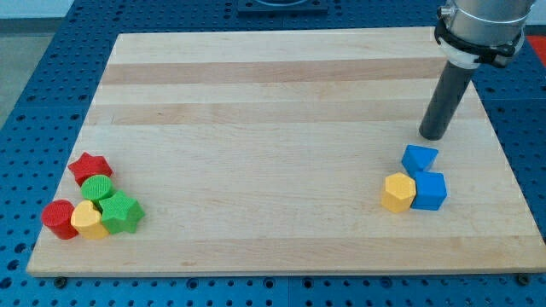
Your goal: Slide the blue cube towards bottom center
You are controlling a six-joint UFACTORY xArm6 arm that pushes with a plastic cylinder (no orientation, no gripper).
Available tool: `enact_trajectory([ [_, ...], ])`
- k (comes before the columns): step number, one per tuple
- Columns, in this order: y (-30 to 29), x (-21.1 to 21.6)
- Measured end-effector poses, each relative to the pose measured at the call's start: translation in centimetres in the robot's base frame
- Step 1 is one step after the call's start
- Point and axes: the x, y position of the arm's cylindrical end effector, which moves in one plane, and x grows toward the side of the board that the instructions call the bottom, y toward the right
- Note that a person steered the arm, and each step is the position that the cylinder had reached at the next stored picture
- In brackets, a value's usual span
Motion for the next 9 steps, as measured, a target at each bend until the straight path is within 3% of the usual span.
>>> enact_trajectory([
  [2,2.7,11.2],
  [4,0.6,11.3],
  [9,-16.5,11.3],
])
